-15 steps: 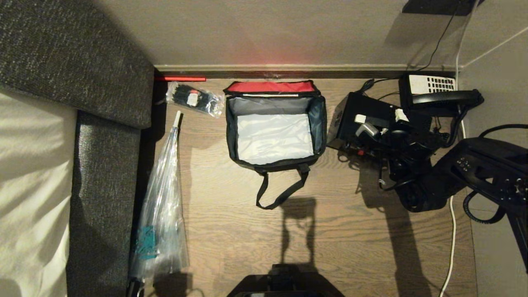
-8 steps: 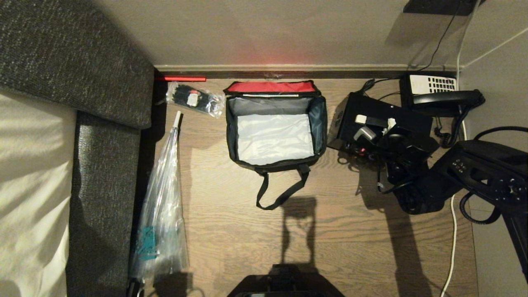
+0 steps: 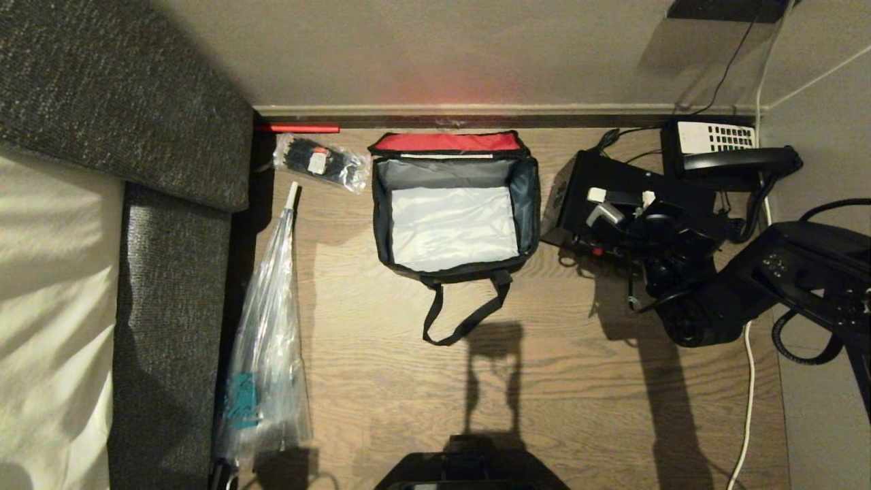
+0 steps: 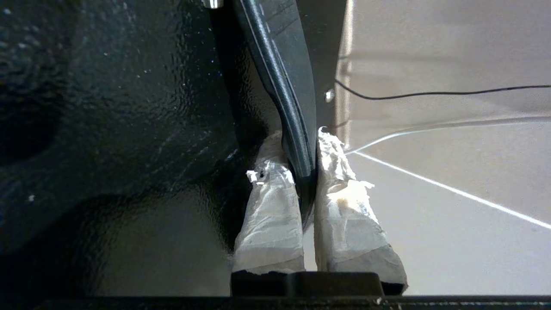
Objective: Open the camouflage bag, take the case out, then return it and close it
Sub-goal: Place the black box back
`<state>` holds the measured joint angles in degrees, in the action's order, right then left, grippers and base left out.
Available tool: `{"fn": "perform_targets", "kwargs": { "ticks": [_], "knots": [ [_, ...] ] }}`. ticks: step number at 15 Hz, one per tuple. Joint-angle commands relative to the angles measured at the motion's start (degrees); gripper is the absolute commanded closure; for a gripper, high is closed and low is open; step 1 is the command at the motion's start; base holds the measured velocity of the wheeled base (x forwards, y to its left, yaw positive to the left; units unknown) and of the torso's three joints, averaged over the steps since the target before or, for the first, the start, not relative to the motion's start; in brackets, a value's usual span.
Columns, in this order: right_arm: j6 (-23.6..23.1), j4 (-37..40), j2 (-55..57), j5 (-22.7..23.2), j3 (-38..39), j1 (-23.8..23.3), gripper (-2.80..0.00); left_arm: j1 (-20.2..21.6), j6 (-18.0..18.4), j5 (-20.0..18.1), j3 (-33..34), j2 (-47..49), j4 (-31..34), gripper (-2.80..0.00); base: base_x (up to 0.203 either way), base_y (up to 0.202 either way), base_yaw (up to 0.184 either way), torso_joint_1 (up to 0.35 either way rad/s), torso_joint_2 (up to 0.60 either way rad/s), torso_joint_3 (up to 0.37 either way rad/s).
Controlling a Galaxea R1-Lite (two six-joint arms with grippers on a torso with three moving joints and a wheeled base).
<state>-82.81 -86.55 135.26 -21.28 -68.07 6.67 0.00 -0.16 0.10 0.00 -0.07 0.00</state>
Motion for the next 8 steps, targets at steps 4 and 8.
{"fn": "perform_targets", "kwargs": {
  "ticks": [4, 8],
  "knots": [
    [-3.32, -1.11, -2.89, -0.02, -0.24, 0.01, 0.0, 0.0, -0.02, -0.01, 0.0, 0.07, 0.0, 0.0, 0.0, 0.0, 0.0, 0.0, 0.0, 0.0],
    [-4.0, -1.11, -5.33, -0.28, -0.88, 0.01, 0.0, 0.0, -0.02, -0.01, 0.0, 0.07, -0.02, 0.0, 0.0, 0.0, 0.0, 0.0, 0.0, 0.0]
  ]
}}
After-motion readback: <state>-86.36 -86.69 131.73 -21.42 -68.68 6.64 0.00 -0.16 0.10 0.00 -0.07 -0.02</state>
